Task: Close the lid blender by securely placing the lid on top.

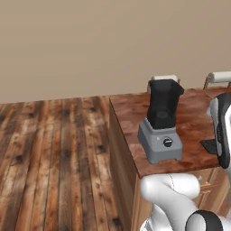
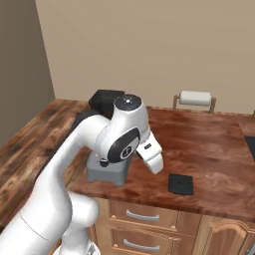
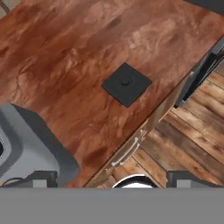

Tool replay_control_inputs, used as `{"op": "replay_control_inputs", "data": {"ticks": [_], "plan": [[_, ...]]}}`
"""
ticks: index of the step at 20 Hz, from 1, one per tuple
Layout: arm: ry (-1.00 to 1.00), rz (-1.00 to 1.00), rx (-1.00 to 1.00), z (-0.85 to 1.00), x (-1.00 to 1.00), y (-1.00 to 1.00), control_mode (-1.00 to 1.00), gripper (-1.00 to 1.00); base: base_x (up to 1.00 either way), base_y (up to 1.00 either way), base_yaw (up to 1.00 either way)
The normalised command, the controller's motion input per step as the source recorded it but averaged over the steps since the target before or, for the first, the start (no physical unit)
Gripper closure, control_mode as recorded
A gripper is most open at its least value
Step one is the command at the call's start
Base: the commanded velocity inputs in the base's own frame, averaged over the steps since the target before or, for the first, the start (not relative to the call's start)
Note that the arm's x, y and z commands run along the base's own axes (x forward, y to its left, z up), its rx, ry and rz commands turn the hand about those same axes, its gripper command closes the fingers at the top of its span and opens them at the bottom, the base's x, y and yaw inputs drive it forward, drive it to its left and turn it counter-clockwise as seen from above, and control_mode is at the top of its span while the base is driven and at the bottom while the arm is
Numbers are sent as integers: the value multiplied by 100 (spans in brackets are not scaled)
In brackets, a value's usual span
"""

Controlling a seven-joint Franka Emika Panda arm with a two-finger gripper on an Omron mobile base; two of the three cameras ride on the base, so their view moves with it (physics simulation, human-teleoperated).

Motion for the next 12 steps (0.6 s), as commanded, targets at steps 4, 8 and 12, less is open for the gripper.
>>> {"op": "replay_control_inputs", "data": {"ticks": [4, 8, 12], "plan": [[19, -33, 4, -39, 28, -92, -100, -100, 0, 0, 0], [16, -17, 5, -48, 34, -69, -100, -100, 0, 0, 0], [8, -6, 4, -42, 39, -46, -100, -100, 0, 0, 0]]}}
